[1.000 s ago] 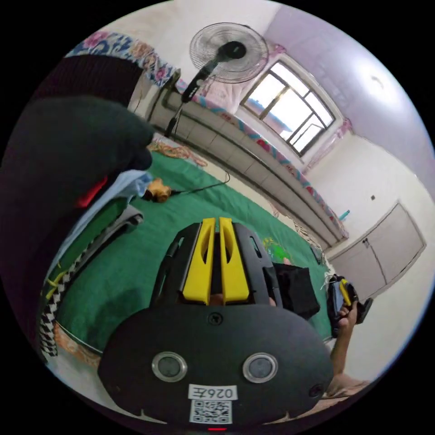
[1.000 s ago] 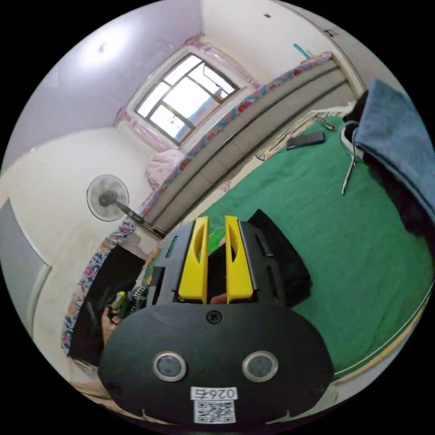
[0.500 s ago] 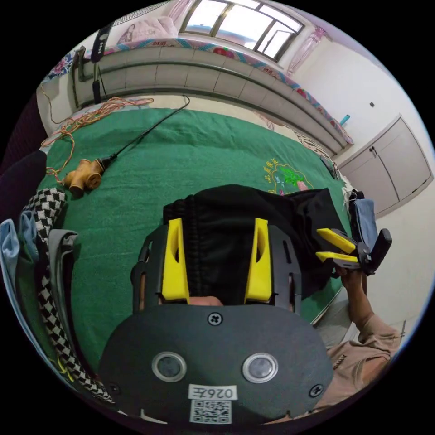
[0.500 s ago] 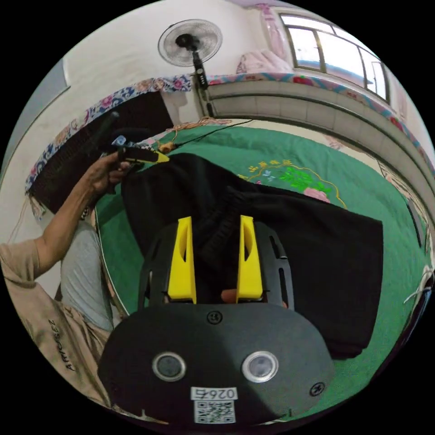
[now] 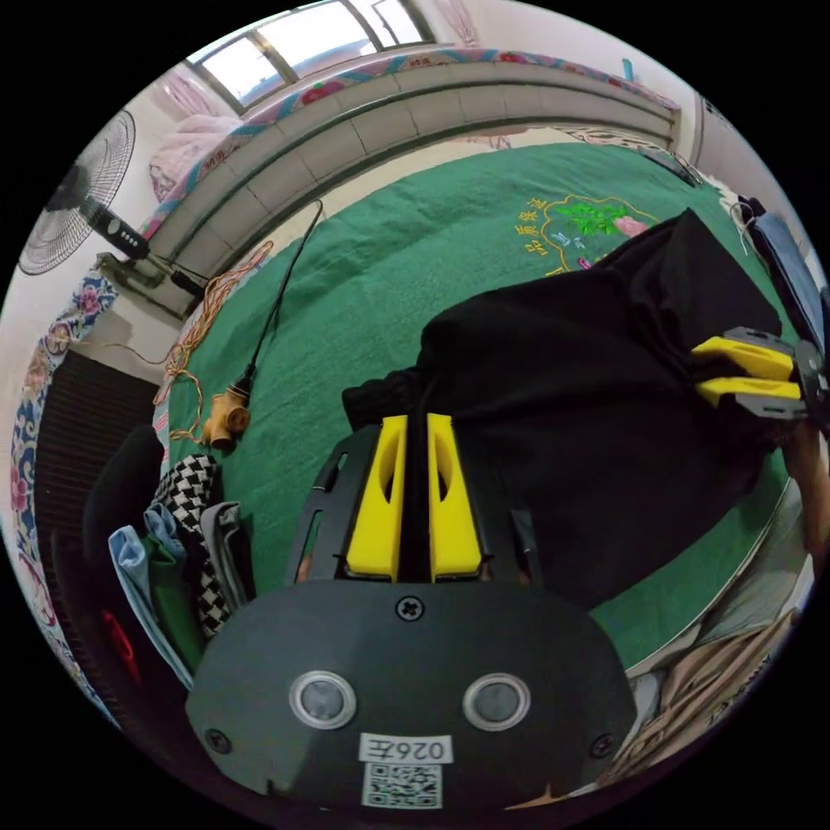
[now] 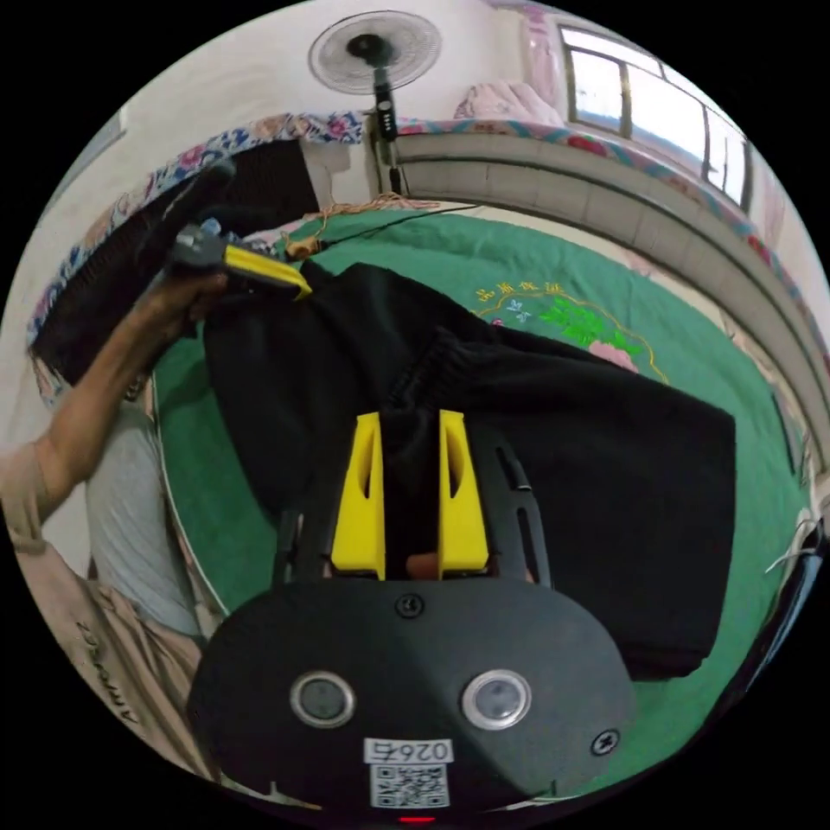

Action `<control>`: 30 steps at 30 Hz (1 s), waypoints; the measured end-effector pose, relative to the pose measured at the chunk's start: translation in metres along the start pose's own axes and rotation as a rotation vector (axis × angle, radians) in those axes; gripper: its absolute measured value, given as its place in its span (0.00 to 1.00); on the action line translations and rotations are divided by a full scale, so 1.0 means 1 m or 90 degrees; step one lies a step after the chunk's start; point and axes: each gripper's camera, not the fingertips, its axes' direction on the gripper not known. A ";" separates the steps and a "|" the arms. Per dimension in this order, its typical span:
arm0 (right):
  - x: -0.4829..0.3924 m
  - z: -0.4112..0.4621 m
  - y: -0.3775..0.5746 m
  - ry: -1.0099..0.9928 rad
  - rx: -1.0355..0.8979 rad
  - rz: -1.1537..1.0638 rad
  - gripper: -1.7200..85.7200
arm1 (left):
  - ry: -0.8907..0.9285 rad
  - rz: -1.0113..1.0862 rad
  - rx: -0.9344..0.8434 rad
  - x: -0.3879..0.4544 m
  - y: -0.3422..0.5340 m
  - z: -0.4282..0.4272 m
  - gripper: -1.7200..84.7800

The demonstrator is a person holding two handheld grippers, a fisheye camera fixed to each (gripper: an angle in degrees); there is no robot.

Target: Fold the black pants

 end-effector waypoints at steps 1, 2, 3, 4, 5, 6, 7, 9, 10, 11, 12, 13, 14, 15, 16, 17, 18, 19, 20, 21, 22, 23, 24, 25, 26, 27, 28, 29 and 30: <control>0.010 -0.004 0.003 -0.016 0.001 0.022 0.06 | -0.009 0.007 0.001 0.001 0.002 0.000 0.06; 0.031 -0.012 0.010 -0.058 0.005 0.056 0.06 | -0.013 0.010 0.002 0.000 0.004 0.000 0.05; 0.053 -0.018 0.018 -0.106 0.008 0.097 0.05 | -0.012 0.008 0.004 -0.001 0.006 0.000 0.04; 0.064 -0.021 0.022 -0.130 0.011 0.121 0.05 | -0.004 0.001 0.010 -0.006 0.010 -0.001 0.03; 0.085 -0.027 0.031 -0.180 0.017 0.165 0.05 | 0.024 -0.003 0.024 -0.012 0.014 -0.003 0.02; 0.105 -0.032 0.041 -0.225 0.022 0.205 0.05 | 0.042 -0.016 0.032 -0.017 0.016 -0.004 0.02; 0.115 -0.035 0.046 -0.243 0.027 0.223 0.05 | 0.071 -0.038 0.046 -0.026 0.022 -0.006 0.02; 0.146 -0.052 0.063 -0.292 0.050 0.270 0.05 | 0.107 -0.061 0.083 -0.041 0.034 -0.012 0.02; 0.153 -0.057 0.067 -0.298 0.059 0.278 0.05 | 0.136 -0.073 0.116 -0.050 0.043 -0.017 0.01; 0.165 -0.072 0.075 -0.301 0.081 0.290 0.04 | 0.173 -0.083 0.153 -0.060 0.054 -0.024 0.01; 0.178 -0.089 0.083 -0.296 0.109 0.299 0.04 | 0.193 -0.088 0.176 -0.065 0.059 -0.028 0.01; 0.184 -0.098 0.087 -0.291 0.124 0.304 0.04 | 0.240 -0.098 0.226 -0.075 0.072 -0.037 0.01; 0.198 -0.118 0.097 -0.281 0.156 0.314 0.04 | 0.293 -0.102 0.275 -0.085 0.086 -0.045 0.01; 0.211 -0.139 0.108 -0.270 0.193 0.328 0.04 | 0.321 -0.102 0.302 -0.090 0.093 -0.049 0.01; 0.219 -0.150 0.114 -0.264 0.213 0.338 0.04 | 0.372 -0.101 0.349 -0.100 0.108 -0.055 0.01; 0.234 -0.173 0.130 -0.248 0.257 0.361 0.04 | 0.421 -0.093 0.386 -0.108 0.122 -0.060 0.01; 0.250 -0.196 0.147 -0.225 0.301 0.390 0.04 | 0.444 -0.084 0.401 -0.112 0.128 -0.062 0.01; 0.257 -0.207 0.157 -0.212 0.323 0.406 0.04 | 0.487 -0.060 0.424 -0.118 0.140 -0.065 0.01; 0.272 -0.229 0.177 -0.187 0.363 0.441 0.04 | 0.518 -0.029 0.447 -0.122 0.151 -0.070 0.01; 0.287 -0.251 0.199 -0.162 0.409 0.481 0.04 | 0.530 -0.007 0.458 -0.124 0.156 -0.073 0.01; 0.293 -0.261 0.211 -0.149 0.431 0.501 0.04 | 0.546 0.036 0.474 -0.126 0.165 -0.080 0.01; 0.305 -0.281 0.234 -0.121 0.473 0.543 0.04 | 0.553 0.075 0.487 -0.127 0.173 -0.087 0.01; 0.315 -0.299 0.257 -0.092 0.517 0.586 0.04 | 0.553 0.094 0.492 -0.127 0.177 -0.090 0.01; 0.319 -0.307 0.268 -0.076 0.538 0.606 0.05 | 0.552 0.130 0.496 -0.126 0.185 -0.096 0.01; 0.326 -0.322 0.290 -0.039 0.573 0.652 0.05 | 0.552 0.162 0.490 -0.124 0.192 -0.100 0.01; 0.330 -0.334 0.310 0.005 0.599 0.703 0.06 | 0.551 0.181 0.483 -0.123 0.195 -0.102 0.01; 0.332 -0.340 0.319 0.029 0.610 0.730 0.06 | 0.547 0.219 0.456 -0.120 0.200 -0.106 0.01; 0.335 -0.349 0.337 0.076 0.630 0.782 0.06 | 0.537 0.255 0.414 -0.114 0.206 -0.108 0.01; 0.336 -0.357 0.351 0.112 0.647 0.826 0.07 | 0.528 0.274 0.389 -0.111 0.209 -0.108 0.01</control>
